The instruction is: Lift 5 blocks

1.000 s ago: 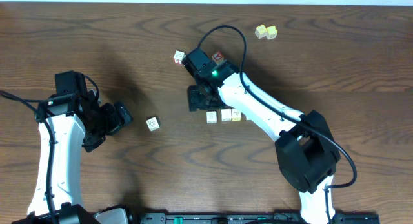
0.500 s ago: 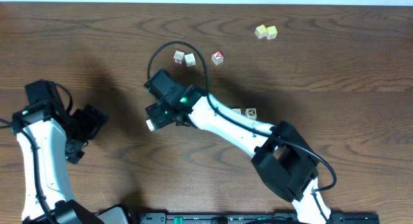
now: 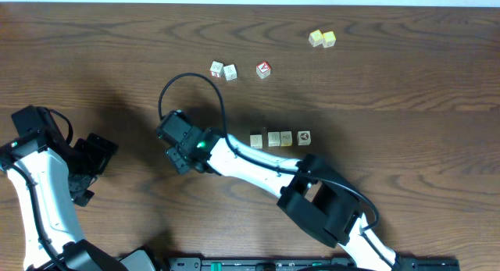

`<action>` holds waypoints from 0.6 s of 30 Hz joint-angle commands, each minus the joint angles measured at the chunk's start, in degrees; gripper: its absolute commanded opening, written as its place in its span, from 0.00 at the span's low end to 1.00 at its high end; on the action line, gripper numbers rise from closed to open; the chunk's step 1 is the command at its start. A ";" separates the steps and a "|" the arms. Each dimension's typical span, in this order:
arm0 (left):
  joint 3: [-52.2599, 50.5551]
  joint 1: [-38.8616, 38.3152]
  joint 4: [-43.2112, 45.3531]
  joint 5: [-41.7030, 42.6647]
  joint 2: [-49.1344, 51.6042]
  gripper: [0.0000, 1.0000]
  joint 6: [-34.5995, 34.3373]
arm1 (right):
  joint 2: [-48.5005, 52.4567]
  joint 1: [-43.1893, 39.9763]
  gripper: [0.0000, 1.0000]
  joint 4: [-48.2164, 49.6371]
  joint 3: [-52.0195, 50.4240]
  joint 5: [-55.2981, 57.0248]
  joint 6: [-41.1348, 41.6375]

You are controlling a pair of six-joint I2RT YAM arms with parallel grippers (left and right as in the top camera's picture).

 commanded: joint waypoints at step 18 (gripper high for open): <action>0.61 0.28 -0.59 -0.74 -0.31 0.99 0.37 | 1.51 -1.22 0.34 -3.80 0.81 11.37 9.53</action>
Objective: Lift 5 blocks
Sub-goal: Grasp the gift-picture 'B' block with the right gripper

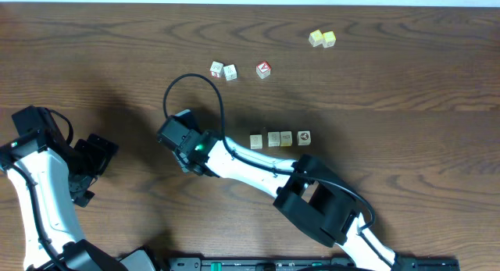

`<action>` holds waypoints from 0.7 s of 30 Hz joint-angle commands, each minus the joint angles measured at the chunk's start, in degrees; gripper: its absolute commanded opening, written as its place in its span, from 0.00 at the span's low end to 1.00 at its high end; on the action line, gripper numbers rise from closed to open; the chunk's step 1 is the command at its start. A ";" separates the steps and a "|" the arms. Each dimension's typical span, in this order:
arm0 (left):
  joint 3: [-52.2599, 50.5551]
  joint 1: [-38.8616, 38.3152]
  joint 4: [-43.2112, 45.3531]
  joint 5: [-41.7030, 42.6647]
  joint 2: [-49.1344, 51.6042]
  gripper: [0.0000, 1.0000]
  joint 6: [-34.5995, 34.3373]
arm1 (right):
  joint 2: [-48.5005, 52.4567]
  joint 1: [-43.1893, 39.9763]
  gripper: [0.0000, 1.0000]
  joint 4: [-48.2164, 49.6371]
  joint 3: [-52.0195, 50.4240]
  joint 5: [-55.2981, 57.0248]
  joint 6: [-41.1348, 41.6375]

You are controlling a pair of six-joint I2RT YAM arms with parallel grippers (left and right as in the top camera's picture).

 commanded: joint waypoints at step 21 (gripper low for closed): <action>0.61 0.28 -0.33 -0.74 -0.31 0.99 0.39 | 0.85 -5.09 0.53 0.87 1.81 1.01 -14.97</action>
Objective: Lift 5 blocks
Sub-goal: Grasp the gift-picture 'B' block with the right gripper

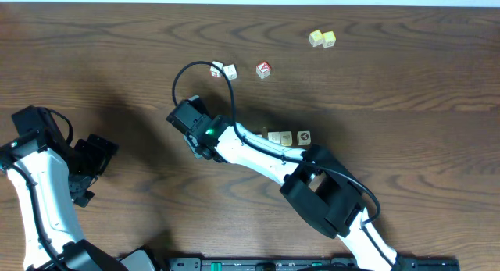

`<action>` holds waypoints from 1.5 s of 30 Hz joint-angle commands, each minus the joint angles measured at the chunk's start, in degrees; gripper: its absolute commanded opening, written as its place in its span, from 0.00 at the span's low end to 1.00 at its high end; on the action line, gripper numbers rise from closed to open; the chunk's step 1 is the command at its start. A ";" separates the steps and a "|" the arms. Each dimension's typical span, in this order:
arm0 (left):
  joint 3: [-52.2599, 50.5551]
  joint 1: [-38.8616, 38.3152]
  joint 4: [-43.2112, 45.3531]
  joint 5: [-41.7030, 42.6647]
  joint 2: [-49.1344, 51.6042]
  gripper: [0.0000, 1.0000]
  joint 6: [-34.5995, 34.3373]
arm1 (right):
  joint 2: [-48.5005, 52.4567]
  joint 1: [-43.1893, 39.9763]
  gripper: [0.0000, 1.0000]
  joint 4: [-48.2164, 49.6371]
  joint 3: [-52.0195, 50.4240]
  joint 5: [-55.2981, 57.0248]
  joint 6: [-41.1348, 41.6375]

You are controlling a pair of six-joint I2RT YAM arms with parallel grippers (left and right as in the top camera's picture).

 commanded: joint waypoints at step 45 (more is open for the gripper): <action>0.61 0.28 -0.37 -0.72 -0.31 0.99 0.33 | 0.70 -7.34 0.30 -25.29 6.49 -7.91 27.36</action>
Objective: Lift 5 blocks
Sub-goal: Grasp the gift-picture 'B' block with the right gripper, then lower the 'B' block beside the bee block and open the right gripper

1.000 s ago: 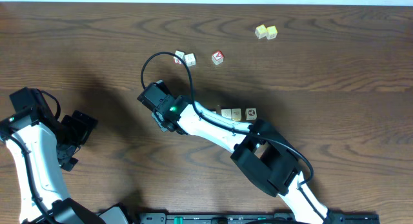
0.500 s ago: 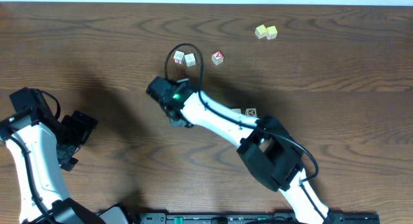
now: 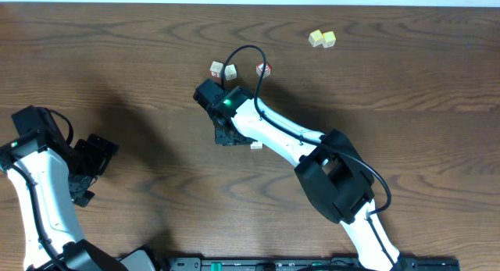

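Observation:
Two pale blocks (image 3: 216,68) (image 3: 230,71) and a red-faced block (image 3: 263,69) lie at the far middle of the table, and the arm's cable loops over them. Two yellow blocks (image 3: 316,38) (image 3: 329,39) sit farther right. My right arm stretches from the lower right to just below the pale pair. Its gripper (image 3: 226,135) points toward the near edge, and the jaws show only as a dark mass. A pale block corner (image 3: 255,146) peeks from under this arm. My left gripper (image 3: 82,189) hangs at the left, far from all blocks.
A brown wooden table (image 3: 406,107) carries everything. The right arm's black cable (image 3: 244,51) arcs above the far blocks. The right arm's black elbow housing (image 3: 336,177) bulks over the table's lower right. A dark base rail (image 3: 273,265) runs along the near edge.
The right wrist has moved right and toward the far side, from left of the block row to just below the pale pair. The arm now covers the row. The left arm is unchanged.
The right gripper first stood left of a row of several blocks at mid-table. It was then slightly farther back, then farther still, with the arm hiding the row's leftmost block. Now the arm lies over the whole row, and the left arm has stayed still.

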`<action>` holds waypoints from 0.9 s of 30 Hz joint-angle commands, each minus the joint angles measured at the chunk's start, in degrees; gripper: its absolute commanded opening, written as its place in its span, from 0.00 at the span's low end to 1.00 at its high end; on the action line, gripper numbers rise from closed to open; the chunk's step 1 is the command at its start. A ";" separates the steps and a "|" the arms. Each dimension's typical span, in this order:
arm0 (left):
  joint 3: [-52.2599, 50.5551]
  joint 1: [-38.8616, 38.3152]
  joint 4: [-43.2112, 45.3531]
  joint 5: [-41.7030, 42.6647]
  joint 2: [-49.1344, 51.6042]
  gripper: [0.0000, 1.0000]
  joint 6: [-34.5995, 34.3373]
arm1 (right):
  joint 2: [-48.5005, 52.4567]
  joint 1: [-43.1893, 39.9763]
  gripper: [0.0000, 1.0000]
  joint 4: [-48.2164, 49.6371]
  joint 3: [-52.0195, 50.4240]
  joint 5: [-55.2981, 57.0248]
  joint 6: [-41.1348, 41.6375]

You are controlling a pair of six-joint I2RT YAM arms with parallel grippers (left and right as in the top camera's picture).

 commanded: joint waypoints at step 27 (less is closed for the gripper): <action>0.61 0.28 -0.33 -0.68 -0.31 0.99 0.33 | 0.17 0.85 0.47 -1.81 -1.60 -3.80 5.38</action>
